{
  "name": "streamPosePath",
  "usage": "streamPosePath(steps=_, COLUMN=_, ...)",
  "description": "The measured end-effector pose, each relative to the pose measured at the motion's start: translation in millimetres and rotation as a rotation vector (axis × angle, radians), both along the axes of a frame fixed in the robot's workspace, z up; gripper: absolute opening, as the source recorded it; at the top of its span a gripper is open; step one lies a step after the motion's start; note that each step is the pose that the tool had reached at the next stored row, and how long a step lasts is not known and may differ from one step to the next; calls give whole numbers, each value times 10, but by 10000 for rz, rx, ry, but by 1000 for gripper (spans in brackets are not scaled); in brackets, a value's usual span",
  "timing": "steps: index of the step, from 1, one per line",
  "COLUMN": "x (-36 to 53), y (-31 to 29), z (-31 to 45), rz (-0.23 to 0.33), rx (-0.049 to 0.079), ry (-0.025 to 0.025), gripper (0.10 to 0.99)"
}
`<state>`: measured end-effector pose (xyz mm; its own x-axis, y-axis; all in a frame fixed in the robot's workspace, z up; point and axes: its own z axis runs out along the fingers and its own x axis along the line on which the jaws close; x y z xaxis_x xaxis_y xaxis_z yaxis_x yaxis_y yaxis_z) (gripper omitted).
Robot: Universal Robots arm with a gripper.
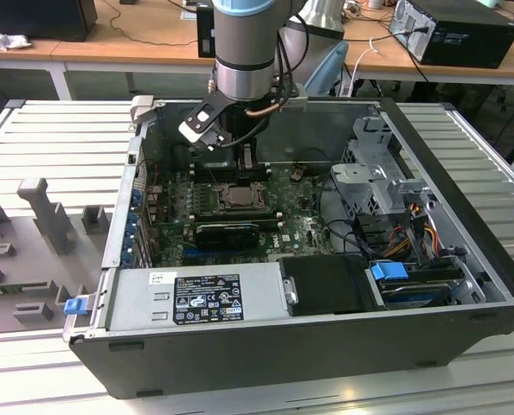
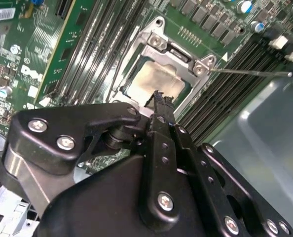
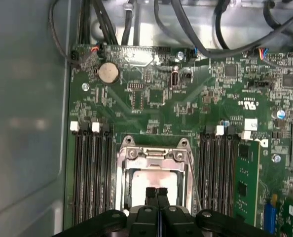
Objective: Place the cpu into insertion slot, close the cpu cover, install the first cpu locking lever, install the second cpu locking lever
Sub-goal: 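Close the cpu cover, then install the first cpu locking lever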
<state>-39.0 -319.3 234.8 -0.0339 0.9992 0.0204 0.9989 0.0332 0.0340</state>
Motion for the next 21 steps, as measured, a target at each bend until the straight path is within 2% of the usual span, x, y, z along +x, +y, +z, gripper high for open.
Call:
streamPosePath(steps=9, x=-34, y=-1, z=6, rz=0, rx=-2, ry=1, gripper=106)
streamPosePath(steps=21, x=-35, y=0, z=78, rz=0, rx=-2, ry=0, gripper=106)
